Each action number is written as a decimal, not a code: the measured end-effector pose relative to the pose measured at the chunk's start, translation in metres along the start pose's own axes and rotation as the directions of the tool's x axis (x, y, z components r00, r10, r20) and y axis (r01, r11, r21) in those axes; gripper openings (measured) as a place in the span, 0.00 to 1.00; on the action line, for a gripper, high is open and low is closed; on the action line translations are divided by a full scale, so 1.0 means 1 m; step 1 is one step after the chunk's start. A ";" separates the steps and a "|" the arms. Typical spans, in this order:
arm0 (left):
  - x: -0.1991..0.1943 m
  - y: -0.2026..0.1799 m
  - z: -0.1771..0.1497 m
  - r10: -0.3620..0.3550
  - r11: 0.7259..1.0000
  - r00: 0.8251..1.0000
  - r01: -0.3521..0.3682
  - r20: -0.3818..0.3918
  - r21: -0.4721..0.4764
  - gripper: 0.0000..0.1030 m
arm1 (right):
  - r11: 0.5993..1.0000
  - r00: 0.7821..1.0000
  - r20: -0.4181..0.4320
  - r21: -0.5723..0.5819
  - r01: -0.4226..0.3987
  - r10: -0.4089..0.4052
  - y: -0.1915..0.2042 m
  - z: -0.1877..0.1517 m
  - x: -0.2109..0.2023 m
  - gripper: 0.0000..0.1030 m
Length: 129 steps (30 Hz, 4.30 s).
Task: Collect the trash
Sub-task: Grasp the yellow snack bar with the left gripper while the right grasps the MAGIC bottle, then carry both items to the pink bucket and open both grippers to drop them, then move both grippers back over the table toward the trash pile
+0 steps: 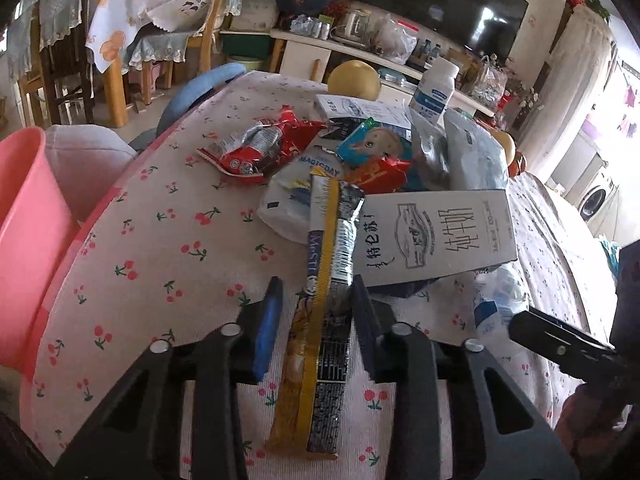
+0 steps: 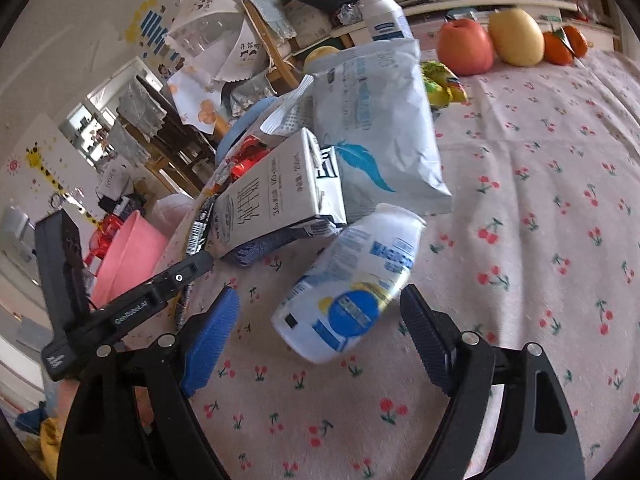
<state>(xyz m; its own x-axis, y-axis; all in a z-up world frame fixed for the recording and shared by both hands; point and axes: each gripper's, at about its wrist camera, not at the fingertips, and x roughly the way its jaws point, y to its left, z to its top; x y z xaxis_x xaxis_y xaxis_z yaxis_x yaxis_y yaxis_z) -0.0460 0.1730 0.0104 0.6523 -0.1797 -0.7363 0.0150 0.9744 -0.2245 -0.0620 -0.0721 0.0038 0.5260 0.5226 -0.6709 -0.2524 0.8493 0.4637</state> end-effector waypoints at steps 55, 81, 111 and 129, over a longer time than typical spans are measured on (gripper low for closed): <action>-0.145 0.211 0.017 0.381 0.836 0.880 -0.197 0.284 -0.512 0.26 | 0.861 0.964 -0.065 -0.436 -0.261 0.259 0.291 0.032 0.045 0.36; -0.135 0.193 0.022 0.429 0.861 0.831 -0.258 0.354 -0.439 0.80 | 0.898 0.990 0.020 -0.424 -0.119 0.141 0.278 0.018 0.066 0.84; -0.080 0.028 0.037 0.125 0.992 0.949 -0.124 0.290 -0.022 0.80 | 0.959 0.977 0.214 -0.274 0.074 -0.015 0.115 -0.028 -0.043 0.95; -0.046 -0.038 0.028 0.104 0.989 0.976 -0.122 0.191 0.084 0.80 | 0.980 0.958 0.268 -0.141 0.140 -0.099 0.045 0.001 -0.074 0.95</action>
<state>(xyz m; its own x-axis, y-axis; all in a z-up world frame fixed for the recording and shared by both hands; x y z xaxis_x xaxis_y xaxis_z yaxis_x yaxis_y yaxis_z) -0.0556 0.1481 0.0706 0.7827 -0.0478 -0.6206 -0.0011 0.9969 -0.0782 -0.1116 -0.0720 0.0746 0.7466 0.3971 -0.5337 -0.2882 0.9162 0.2784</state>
